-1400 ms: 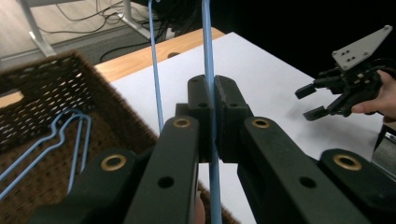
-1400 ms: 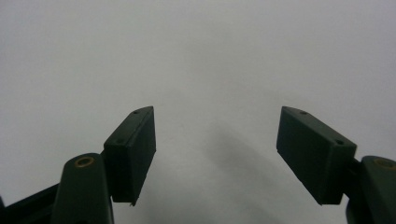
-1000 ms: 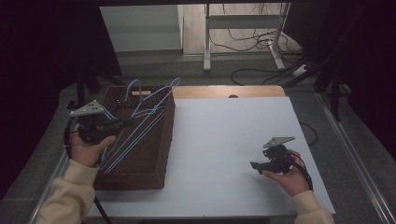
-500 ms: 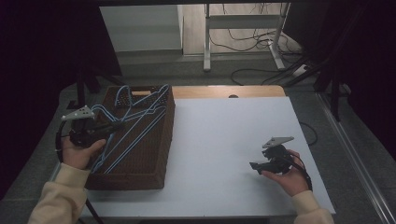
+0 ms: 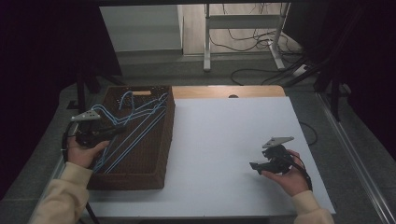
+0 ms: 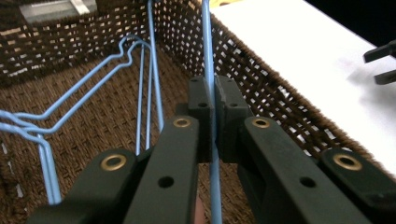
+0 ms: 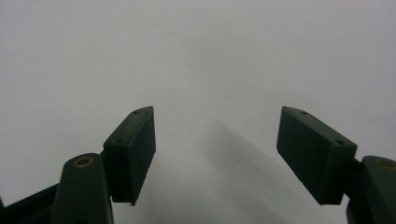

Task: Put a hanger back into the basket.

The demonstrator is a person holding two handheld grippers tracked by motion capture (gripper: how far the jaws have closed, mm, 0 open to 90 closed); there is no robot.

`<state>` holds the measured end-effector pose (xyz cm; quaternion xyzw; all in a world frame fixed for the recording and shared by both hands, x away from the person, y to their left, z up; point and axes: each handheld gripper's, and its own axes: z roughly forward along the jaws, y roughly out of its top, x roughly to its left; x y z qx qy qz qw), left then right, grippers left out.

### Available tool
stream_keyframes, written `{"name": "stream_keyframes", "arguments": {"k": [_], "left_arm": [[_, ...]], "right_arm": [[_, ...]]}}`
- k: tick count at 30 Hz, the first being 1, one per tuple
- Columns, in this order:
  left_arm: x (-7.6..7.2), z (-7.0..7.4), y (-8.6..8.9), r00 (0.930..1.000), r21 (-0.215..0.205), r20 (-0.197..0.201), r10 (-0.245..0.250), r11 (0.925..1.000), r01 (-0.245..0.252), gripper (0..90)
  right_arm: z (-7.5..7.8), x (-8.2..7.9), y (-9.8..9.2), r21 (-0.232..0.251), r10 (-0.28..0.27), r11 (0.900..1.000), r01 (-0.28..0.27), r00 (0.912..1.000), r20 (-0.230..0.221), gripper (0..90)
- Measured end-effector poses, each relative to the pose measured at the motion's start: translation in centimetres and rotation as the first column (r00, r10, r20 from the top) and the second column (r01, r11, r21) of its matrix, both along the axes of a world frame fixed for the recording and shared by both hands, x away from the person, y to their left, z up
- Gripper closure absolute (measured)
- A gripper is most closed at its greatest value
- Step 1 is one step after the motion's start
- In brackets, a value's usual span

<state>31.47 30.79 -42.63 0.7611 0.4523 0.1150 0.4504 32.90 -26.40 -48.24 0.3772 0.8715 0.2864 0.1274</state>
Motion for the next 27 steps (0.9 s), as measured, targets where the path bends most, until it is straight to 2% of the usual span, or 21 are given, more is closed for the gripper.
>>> {"name": "stream_keyframes", "arguments": {"k": [6,8,10,11,12,13,14,16,18,19,21,24,27], "left_arm": [[0.6,-1.5,0.0,0.9988,0.021,-0.049,0.006,0.9998,-0.005,86.3],[0.7,-1.9,0.2,0.997,0.027,-0.073,0.023,0.9994,-0.021,86.3],[1.1,-2.2,0.5,0.9925,0.043,-0.102,0.067,0.9971,-0.063,85.9],[1.3,-2.4,0.8,0.9872,0.054,-0.121,0.103,0.9938,-0.097,85.6],[1.5,-2.5,1.0,0.9782,0.075,-0.144,0.15,0.9872,-0.14,84.8],[1.7,-2.7,1.2,0.9688,0.1,-0.158,0.191,0.9792,-0.177,81.3],[1.8,-2.8,1.3,0.9643,0.122,-0.158,0.212,0.9733,-0.195,75.5],[1.8,-2.8,1.4,0.9594,0.136,-0.138,0.246,0.9643,-0.227,66.3],[1.7,-2.5,1.3,0.9571,0.153,-0.103,0.271,0.9551,-0.254,53.5],[1.5,-2.3,1.2,0.9576,0.156,-0.09,0.274,0.9535,-0.258,49.0],[1.1,-1.7,0.9,0.9649,0.155,-0.064,0.255,0.9577,-0.242,44.0],[0.2,-0.6,-0.1,0.98,0.138,-0.013,0.199,0.971,-0.195,37.2],[-0.8,0.6,-1.6,0.9912,0.109,0.03,0.129,0.9853,-0.131,32.9]], "right_arm": [[0.1,0.0,0.0,0.0,0.001,1.0,-0.001,1.0,0.001,28.3],[0.0,0.0,0.0,-0.001,0.001,1.0,-0.001,1.0,0.001,28.3],[0.0,0.0,0.0,-0.001,0.002,1.0,-0.002,1.0,0.001,28.3],[0.1,0.0,0.0,-0.001,0.001,1.0,-0.001,1.0,0.0,28.3],[0.1,0.0,0.0,0.0,0.0,1.0,0.0,1.0,-0.001,28.3],[0.1,-0.1,0.0,0.0,0.0,1.0,0.0,1.0,0.0,28.3],[0.1,-0.1,0.0,0.0,0.0,1.0,0.0,1.0,0.0,28.2],[0.1,-0.1,0.0,0.0,0.0,1.0,0.0,1.0,0.001,28.2],[0.1,-0.1,0.0,0.0,0.001,1.0,-0.001,1.0,0.001,28.2],[0.1,-0.1,0.0,0.0,0.0,1.0,0.0,1.0,0.0,28.1],[0.2,-0.1,0.0,0.0,0.001,1.0,-0.001,1.0,0.0,28.0],[0.2,-0.1,0.1,-0.001,0.003,1.0,-0.003,1.0,0.002,27.9],[0.2,-0.1,0.1,0.0,0.004,1.0,-0.004,1.0,0.001,27.4]]}}
